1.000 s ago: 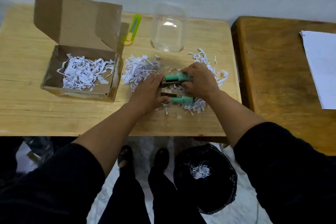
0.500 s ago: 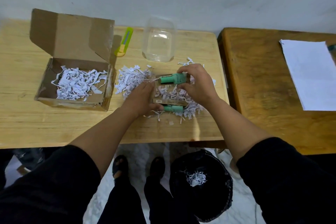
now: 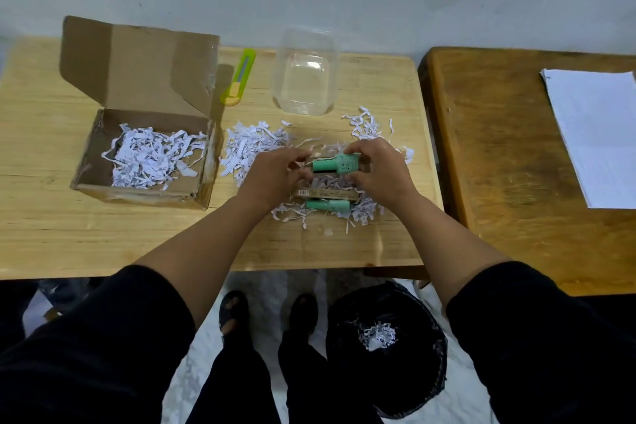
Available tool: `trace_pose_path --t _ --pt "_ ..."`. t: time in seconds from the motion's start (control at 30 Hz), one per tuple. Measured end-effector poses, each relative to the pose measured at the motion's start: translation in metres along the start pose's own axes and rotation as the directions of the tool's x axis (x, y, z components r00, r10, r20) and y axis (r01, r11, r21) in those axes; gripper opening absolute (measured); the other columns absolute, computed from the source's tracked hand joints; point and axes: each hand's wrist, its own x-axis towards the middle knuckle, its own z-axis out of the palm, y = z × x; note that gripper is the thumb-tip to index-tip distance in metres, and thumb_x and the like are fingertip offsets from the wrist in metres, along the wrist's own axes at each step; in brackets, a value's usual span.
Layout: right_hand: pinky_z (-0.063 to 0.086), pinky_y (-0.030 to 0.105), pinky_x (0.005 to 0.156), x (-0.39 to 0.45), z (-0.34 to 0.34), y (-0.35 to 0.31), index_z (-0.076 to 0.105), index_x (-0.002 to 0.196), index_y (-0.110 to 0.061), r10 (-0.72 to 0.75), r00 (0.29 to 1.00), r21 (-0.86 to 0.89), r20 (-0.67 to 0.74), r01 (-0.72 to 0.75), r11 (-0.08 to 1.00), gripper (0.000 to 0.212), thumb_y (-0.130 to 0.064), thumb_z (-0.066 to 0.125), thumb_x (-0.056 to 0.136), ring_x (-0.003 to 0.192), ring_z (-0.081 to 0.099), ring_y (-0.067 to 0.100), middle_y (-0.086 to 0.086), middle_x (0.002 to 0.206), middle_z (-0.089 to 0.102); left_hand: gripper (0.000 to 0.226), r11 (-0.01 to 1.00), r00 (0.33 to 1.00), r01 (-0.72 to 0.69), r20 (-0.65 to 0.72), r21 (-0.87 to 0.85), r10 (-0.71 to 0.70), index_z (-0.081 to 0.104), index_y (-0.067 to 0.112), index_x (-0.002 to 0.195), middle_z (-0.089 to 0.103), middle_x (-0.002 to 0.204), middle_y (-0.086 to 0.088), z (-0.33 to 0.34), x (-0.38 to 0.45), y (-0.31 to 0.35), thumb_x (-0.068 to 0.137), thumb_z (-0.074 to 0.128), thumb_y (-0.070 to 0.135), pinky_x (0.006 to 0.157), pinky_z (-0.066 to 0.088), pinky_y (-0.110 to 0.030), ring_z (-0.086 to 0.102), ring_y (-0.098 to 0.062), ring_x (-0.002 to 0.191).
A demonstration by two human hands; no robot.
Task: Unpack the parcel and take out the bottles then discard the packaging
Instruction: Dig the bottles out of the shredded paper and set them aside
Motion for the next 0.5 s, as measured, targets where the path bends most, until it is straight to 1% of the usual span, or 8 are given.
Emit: trace_pose_path --t 0.07,0.13,0.2,0.27,0.33,0.37,0.4,0.5 --pt "0.033 -0.008 0.059 0.000 0.000 0.000 0.063 0.110 -0.005 -0.001 1.000 0.020 0.014 0.001 1.000 0.043 -0.003 0.077 0.069 0.082 0.049 0.010 0.003 0.098 0.055 0.036 0.996 0.998 0.055 -0.004 -0.076 -0.056 0.066 0.009 0.114 0.073 0.101 -0.012 0.002 0.000 -0.001 0.079 0.069 0.007 0.080 0.044 -0.011 0.065 -0.014 0.086" --pt "0.036 -0.001 0.059 0.001 0.002 0.002 0.063 0.111 -0.006 0.001 1.000 0.015 0.017 -0.002 1.000 0.044 -0.004 0.077 0.070 0.084 0.049 0.010 0.003 0.099 0.056 0.031 0.981 0.993 0.117 -0.003 -0.155 -0.119 0.068 0.009 0.110 0.073 0.097 -0.011 0.003 0.002 -0.002 0.080 0.067 0.004 0.069 0.040 0.004 0.061 -0.007 0.080" --pt "0.035 0.009 0.067 0.003 0.004 0.006 0.062 0.114 -0.008 0.013 1.000 -0.014 0.020 -0.013 1.000 0.046 -0.008 0.077 0.070 0.089 0.052 0.013 0.008 0.106 0.060 0.027 0.974 0.988 0.151 -0.002 -0.170 -0.154 0.070 0.009 0.107 0.072 0.099 -0.011 0.004 0.004 -0.003 0.081 0.066 0.004 0.064 0.037 0.008 0.058 -0.007 0.082" --pt "0.038 0.017 0.076 0.004 0.004 0.009 0.060 0.117 -0.009 0.026 0.999 -0.015 0.034 -0.025 1.000 0.049 -0.009 0.077 0.070 0.095 0.054 0.015 0.010 0.111 0.061 0.025 0.974 0.986 0.164 0.007 -0.155 -0.165 0.071 0.009 0.105 0.072 0.100 -0.011 0.005 0.006 -0.004 0.082 0.064 0.004 0.064 0.039 0.003 0.058 -0.008 0.083" --pt "0.042 0.021 0.079 0.004 0.002 0.009 0.061 0.117 -0.008 0.026 0.998 -0.019 0.049 -0.025 1.000 0.049 -0.006 0.076 0.071 0.095 0.055 0.016 0.012 0.111 0.062 0.022 0.975 0.984 0.179 0.005 -0.132 -0.180 0.071 0.010 0.103 0.072 0.101 -0.011 0.005 0.007 -0.006 0.083 0.063 0.007 0.067 0.040 -0.002 0.057 -0.009 0.084" --pt "0.043 0.023 0.081 0.005 0.002 0.011 0.061 0.117 -0.007 0.023 0.998 -0.030 0.054 -0.021 0.999 0.048 -0.005 0.075 0.071 0.097 0.056 0.019 0.012 0.111 0.062 0.020 0.973 0.982 0.189 0.005 -0.131 -0.190 0.072 0.010 0.102 0.072 0.101 -0.010 0.006 0.008 -0.007 0.084 0.063 0.009 0.065 0.039 -0.002 0.057 -0.009 0.085" --pt "0.043 0.024 0.081 0.005 0.003 0.012 0.062 0.116 -0.007 0.022 0.998 -0.044 0.060 -0.020 0.999 0.046 -0.006 0.074 0.072 0.099 0.057 0.022 0.013 0.111 0.062 0.018 0.972 0.980 0.197 0.006 -0.130 -0.198 0.072 0.011 0.100 0.072 0.100 -0.009 0.007 0.008 -0.008 0.085 0.063 0.010 0.064 0.038 -0.003 0.057 -0.008 0.084" --pt "0.039 0.021 0.080 0.007 0.006 0.017 0.063 0.114 -0.008 0.025 0.997 -0.084 0.077 -0.018 0.996 0.040 -0.010 0.072 0.075 0.102 0.057 0.024 0.012 0.111 0.061 0.017 0.973 0.978 0.207 -0.017 -0.105 -0.209 0.072 0.011 0.099 0.072 0.096 -0.008 0.008 0.010 -0.008 0.087 0.060 0.015 0.062 0.038 -0.014 0.056 -0.010 0.081"
